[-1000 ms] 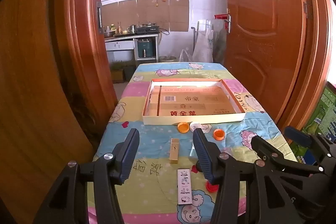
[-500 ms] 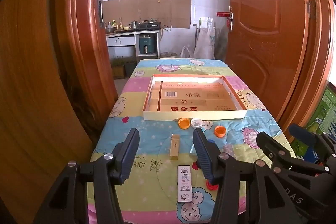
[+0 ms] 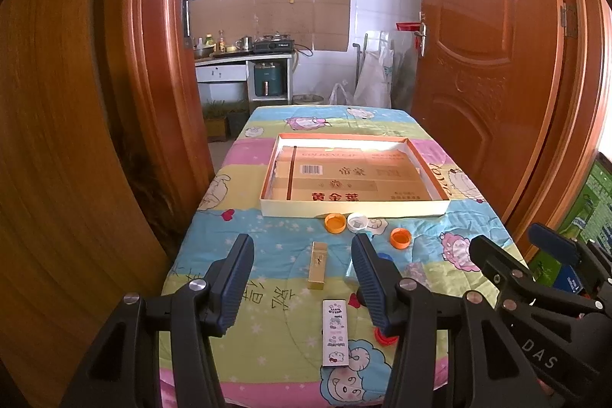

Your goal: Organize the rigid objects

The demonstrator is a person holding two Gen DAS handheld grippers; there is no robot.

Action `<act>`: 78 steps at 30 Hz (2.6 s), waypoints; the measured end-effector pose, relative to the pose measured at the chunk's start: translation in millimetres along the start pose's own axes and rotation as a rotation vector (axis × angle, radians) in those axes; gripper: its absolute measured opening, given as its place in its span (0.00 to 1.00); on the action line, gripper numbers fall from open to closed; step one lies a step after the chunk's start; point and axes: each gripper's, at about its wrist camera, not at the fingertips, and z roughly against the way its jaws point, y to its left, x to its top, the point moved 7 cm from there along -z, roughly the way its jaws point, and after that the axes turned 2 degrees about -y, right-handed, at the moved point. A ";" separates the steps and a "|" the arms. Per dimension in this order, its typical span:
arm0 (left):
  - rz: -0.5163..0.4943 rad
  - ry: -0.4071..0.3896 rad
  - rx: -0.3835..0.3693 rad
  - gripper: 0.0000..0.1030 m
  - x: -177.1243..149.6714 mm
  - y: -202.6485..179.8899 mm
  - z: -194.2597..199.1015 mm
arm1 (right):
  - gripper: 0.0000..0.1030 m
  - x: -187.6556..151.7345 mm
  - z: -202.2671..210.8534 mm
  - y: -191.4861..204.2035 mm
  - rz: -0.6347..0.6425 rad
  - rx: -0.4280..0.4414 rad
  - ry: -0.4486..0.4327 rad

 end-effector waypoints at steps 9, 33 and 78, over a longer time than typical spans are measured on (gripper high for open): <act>0.004 -0.003 -0.001 0.52 0.2 0.2 0.5 | 0.76 -0.6 1.3 3.7 0.007 0.007 0.001; 0.005 -0.002 -0.006 0.52 0.9 -1.9 1.6 | 0.76 -1.2 0.1 5.7 0.008 0.017 0.006; 0.011 0.134 -0.062 0.52 -25.2 24.6 -81.1 | 0.76 -32.4 -61.8 0.3 -0.003 0.041 0.143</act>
